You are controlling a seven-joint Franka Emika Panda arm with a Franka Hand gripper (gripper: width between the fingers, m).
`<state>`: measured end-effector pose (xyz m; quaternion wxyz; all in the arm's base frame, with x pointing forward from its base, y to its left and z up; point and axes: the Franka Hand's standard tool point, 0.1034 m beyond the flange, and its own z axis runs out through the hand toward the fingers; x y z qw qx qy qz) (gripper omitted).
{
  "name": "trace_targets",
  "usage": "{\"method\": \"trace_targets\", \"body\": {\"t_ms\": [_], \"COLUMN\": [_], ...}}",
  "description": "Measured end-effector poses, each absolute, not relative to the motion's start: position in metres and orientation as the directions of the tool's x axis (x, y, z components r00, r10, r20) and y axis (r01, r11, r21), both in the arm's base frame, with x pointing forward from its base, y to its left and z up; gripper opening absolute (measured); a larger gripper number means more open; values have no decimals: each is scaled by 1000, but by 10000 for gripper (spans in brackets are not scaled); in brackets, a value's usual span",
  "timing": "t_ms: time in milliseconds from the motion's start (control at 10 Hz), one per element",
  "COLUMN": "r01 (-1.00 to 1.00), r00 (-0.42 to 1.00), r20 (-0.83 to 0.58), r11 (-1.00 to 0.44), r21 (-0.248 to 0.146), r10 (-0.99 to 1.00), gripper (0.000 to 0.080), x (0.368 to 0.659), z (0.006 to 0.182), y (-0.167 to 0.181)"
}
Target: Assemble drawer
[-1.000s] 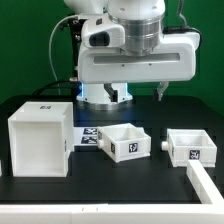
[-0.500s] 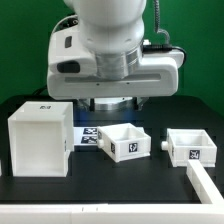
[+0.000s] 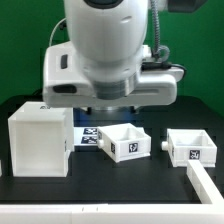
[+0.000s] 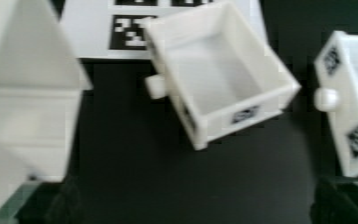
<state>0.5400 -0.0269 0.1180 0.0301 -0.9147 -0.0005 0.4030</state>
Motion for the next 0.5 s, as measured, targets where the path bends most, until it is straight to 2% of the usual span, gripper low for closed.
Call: {"method": "trace_targets", "body": {"t_ms": [200, 500], "r01": [-10, -15], "r00": [702, 715], "r20": [-711, -698], "r11": [-997, -997], "r21": [-71, -73], "r10": [44, 40], "gripper": [649, 649], "x": [566, 567], "z": [113, 108], "y": [-49, -54]}}
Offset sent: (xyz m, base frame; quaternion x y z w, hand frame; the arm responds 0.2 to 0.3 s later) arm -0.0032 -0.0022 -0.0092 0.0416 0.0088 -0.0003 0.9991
